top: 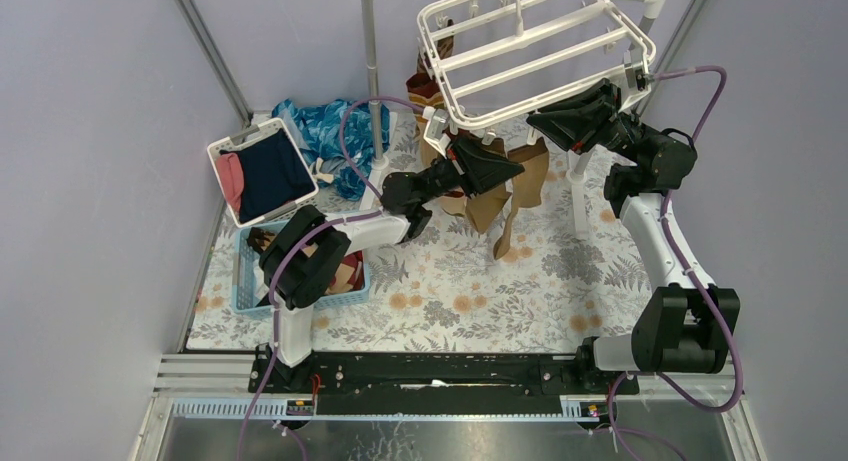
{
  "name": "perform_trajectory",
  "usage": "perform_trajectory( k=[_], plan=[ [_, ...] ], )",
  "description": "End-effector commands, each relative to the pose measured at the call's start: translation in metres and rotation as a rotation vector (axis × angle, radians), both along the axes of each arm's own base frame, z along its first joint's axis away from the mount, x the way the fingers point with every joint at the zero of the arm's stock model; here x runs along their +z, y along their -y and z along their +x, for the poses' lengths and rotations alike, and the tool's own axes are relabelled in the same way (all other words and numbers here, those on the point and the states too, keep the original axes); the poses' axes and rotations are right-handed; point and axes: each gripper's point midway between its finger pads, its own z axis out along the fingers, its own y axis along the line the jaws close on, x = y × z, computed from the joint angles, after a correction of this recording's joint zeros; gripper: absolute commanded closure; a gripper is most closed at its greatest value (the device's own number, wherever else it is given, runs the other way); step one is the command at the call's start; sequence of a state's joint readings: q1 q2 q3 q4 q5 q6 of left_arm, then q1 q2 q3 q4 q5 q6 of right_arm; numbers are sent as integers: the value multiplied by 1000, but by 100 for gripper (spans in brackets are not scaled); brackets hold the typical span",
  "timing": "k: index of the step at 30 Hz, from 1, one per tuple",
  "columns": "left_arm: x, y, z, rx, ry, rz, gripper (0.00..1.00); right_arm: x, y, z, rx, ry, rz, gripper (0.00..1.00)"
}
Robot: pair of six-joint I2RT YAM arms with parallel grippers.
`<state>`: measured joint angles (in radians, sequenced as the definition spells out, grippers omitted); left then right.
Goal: Clip the socks to the hanger
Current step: Clamp the sock onto the hanger.
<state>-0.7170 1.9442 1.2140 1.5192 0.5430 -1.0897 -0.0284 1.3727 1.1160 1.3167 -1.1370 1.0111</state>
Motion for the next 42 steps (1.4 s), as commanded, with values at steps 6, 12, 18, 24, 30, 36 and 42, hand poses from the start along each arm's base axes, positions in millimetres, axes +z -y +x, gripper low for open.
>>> perform_trajectory(
  k=[6,12,18,24,30,36,42],
  plan=[
    [26,-10,-19,-50,99,-64,100,-1,-6,-18,65,46,-67,88],
    [29,-10,-21,-65,102,-66,100,-2,-6,-19,67,49,-73,88],
    [35,-10,-21,-66,104,-81,100,-3,-7,-20,70,51,-76,88],
    [40,-11,-17,-59,99,-97,100,-4,-7,-20,71,50,-78,88],
    [35,-11,-9,-30,61,-107,100,-3,-7,-20,72,48,-77,89],
    [33,-13,-1,-10,34,-116,100,-4,-7,-20,75,45,-79,89],
    [39,-14,2,1,34,-137,100,-4,-7,-20,79,44,-79,88]
  ],
)
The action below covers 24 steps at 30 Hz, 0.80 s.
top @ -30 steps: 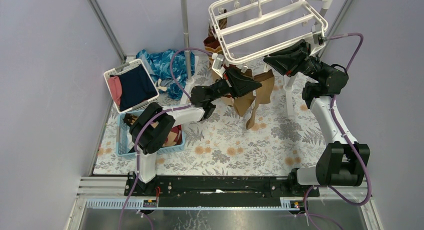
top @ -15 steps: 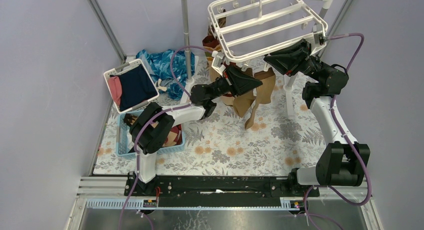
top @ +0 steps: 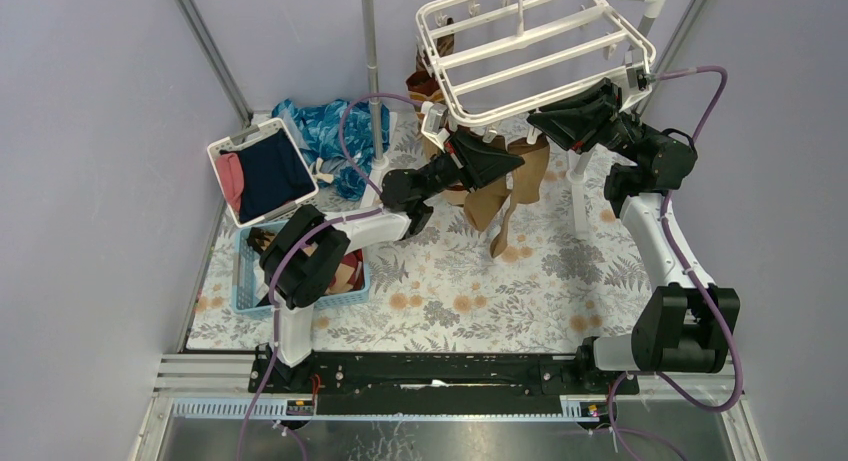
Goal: Clip the socks to the hanger
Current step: Clamp the sock onto the hanger.
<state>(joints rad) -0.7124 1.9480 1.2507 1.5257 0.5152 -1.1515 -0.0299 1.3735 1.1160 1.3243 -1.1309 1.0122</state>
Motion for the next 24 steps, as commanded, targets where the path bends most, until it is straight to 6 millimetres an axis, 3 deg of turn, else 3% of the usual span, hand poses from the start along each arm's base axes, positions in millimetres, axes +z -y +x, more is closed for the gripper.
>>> perform_trajectory(
  k=[1,24],
  plan=[
    [22,-10,-1,18,60,-89,100,-5,-8,-21,84,39,-85,88],
    [36,-10,-9,-10,130,-92,100,-7,-9,-29,144,30,-98,88]
  ],
)
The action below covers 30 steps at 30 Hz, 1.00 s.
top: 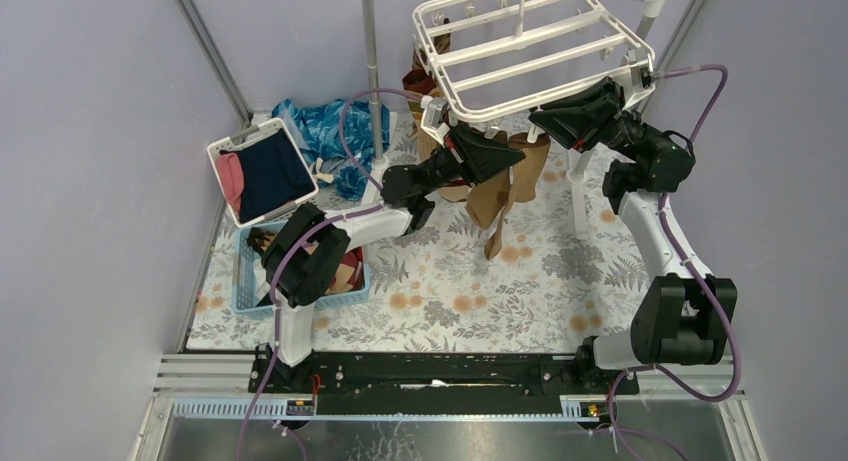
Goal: Clip the socks to the hanger
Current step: Clamp the sock onto the hanger.
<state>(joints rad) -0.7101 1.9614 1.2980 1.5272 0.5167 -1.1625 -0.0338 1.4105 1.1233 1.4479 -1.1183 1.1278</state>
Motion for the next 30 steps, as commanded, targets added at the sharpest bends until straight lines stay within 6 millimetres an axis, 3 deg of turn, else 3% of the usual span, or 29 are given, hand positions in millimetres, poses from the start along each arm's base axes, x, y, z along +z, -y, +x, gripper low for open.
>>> perform_trajectory(
  k=[1,13,30],
  plan=[
    [23,-11,-9,5,106,-69,100,-11,-10,-27,112,42,-134,88],
    [28,-18,4,51,98,-91,100,-14,-10,-25,118,28,-141,88],
    [39,-14,-1,13,134,-99,100,-19,-11,-20,127,-2,-146,85]
  ],
)
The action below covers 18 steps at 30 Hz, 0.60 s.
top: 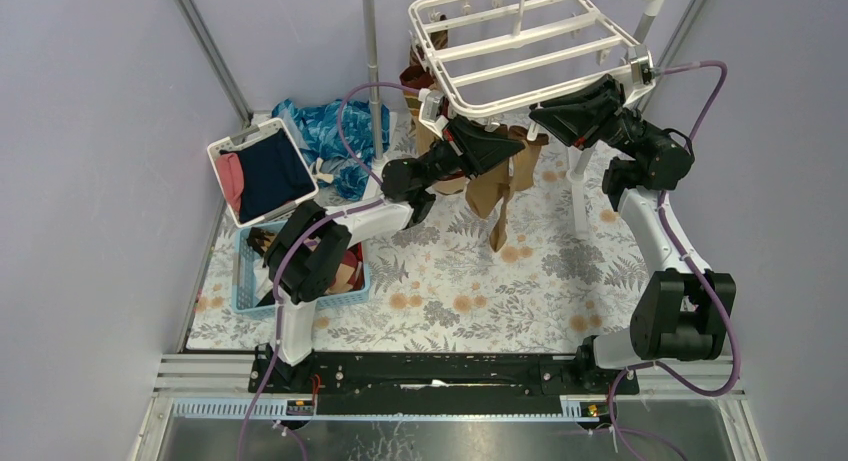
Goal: Clip the socks to the hanger
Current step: Clamp the sock onto the hanger.
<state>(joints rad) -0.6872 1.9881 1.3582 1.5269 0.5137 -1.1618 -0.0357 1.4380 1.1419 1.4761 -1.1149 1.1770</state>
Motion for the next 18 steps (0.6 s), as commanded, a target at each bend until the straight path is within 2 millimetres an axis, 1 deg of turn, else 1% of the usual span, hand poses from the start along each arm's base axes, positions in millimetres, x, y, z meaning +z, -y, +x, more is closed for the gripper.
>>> perform_trajectory(
  k=[1,2,4,9,14,18],
  plan=[
    [29,-11,-15,-11,112,-76,100,-20,-11,-23,114,22,-160,83],
    [29,-11,-16,-13,111,-75,100,-20,-11,-23,113,22,-161,82],
    [27,-11,-16,-14,109,-72,100,-20,-11,-23,112,21,-159,75],
    [24,-11,-16,-14,98,-65,100,-19,-11,-22,105,23,-160,62],
    [20,-11,-18,-18,91,-55,100,-18,-11,-22,91,32,-158,41],
    [16,-12,-19,-17,85,-47,100,-18,-10,-20,69,33,-158,31]
  ],
)
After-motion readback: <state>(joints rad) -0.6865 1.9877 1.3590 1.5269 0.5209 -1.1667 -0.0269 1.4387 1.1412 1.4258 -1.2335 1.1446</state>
